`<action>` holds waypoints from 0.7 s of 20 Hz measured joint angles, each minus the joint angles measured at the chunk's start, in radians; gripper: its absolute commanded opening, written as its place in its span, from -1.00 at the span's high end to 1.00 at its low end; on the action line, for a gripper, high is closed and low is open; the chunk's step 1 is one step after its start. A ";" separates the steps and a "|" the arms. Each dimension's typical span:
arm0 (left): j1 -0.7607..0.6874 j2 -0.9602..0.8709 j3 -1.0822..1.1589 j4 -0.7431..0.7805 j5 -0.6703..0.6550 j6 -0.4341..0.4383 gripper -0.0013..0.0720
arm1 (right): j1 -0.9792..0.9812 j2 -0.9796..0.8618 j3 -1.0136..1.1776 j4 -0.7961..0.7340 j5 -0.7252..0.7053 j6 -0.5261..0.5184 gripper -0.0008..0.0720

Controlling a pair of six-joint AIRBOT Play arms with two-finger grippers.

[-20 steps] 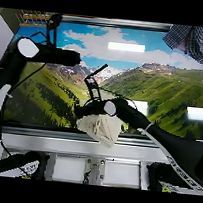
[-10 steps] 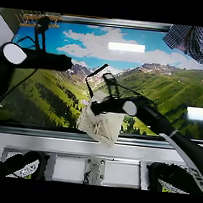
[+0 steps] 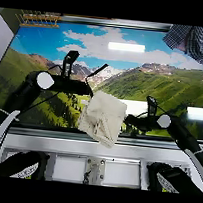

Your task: Fold the clothes and pants, and hang the long-sleeved shirts on hangers.

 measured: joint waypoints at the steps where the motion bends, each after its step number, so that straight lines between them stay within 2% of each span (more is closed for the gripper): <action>1: -0.008 0.000 -0.004 0.000 0.003 0.000 0.95 | -0.004 -0.013 -0.015 0.049 -0.024 -0.013 -1.00; 5: -0.022 0.000 -0.012 0.001 0.014 0.000 0.95 | 0.027 -0.107 -0.045 0.269 -0.120 -0.105 -1.00; 9: -0.024 0.001 -0.014 0.001 0.020 0.000 0.95 | 0.119 -0.221 -0.046 0.547 -0.188 -0.261 -0.98; 10: -0.025 0.001 -0.014 0.002 0.019 0.000 0.95 | 0.144 -0.248 -0.041 0.616 -0.204 -0.306 -0.59; 12: -0.025 0.001 -0.014 0.002 0.020 0.000 0.95 | 0.194 -0.305 -0.023 0.737 -0.233 -0.410 0.60; 13: -0.025 0.001 -0.014 0.001 0.020 0.000 0.95 | 0.214 -0.329 -0.006 0.787 -0.251 -0.468 0.89; 14: -0.025 0.000 -0.014 0.003 0.019 0.000 0.95 | 0.228 -0.345 0.012 0.837 -0.260 -0.522 0.90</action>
